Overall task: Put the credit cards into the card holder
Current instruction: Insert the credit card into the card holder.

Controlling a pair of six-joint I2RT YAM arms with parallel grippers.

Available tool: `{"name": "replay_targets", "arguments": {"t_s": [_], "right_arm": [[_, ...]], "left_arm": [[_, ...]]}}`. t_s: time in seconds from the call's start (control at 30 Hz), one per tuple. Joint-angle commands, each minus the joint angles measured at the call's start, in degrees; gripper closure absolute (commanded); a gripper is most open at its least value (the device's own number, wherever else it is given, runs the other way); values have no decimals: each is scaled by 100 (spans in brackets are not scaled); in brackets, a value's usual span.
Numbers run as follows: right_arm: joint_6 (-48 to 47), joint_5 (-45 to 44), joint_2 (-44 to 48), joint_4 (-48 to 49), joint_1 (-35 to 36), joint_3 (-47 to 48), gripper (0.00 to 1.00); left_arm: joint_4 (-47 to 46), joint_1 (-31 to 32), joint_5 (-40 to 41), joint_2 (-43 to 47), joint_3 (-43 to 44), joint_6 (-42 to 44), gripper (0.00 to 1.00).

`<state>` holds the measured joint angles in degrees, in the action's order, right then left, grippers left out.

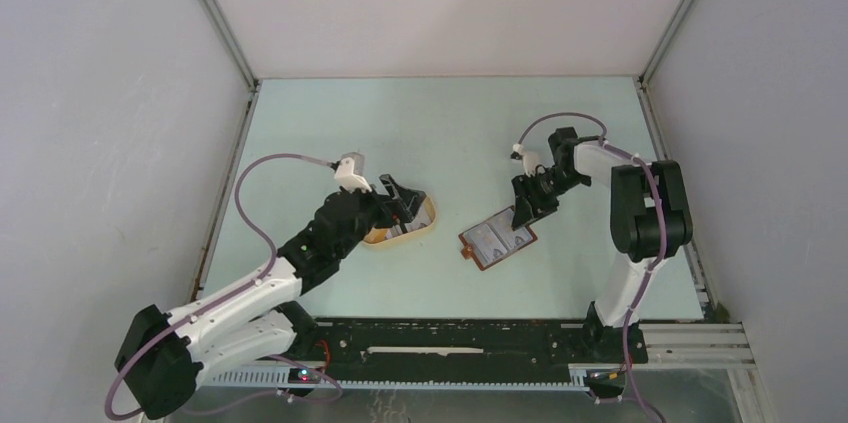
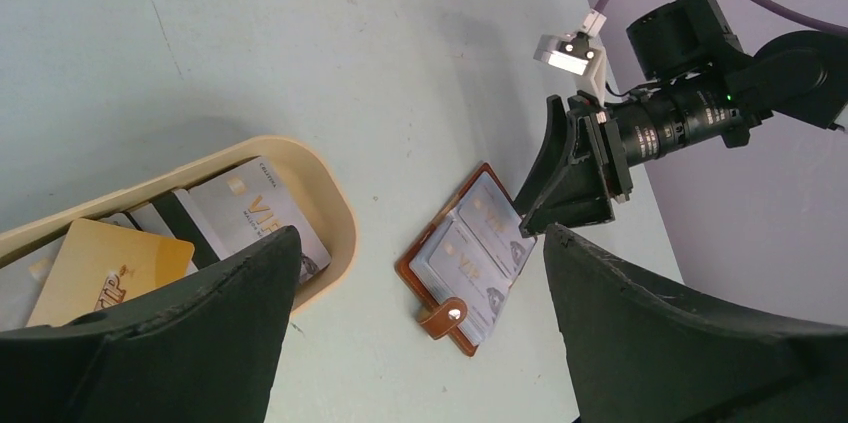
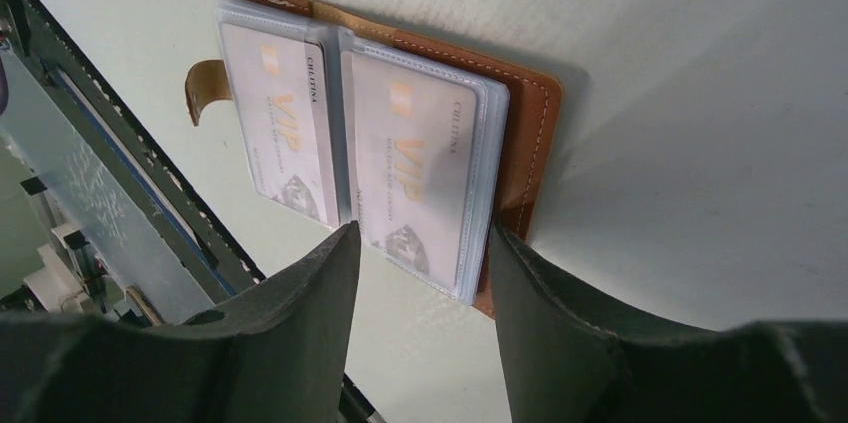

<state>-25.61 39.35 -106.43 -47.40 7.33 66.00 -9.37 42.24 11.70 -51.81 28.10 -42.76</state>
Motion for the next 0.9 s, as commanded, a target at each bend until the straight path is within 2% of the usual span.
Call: {"name": "replay_targets", "arguments": {"t_s": [0.0,0.2,0.6,0.7,0.87], "right_arm": [[47,-25,-54,-73,65,150,41],[28,101,-200,-214,59,231,45],[-237,677,133,-472,-56,250,53],[-314,968,157,-552,-69,247,54],[-349,1437,57,-672,-99,262,55]], "left_arm": [[-298,-14,-104,-78,84,-134,5],[-309,-14,-124,-92,75,-158,5],[-352,-11,-276,-276,140,-202,6],[-609,-20,-596,-486,165,-273,10],[-1093,-11,-1571,-1154,424,-440,14]]}}
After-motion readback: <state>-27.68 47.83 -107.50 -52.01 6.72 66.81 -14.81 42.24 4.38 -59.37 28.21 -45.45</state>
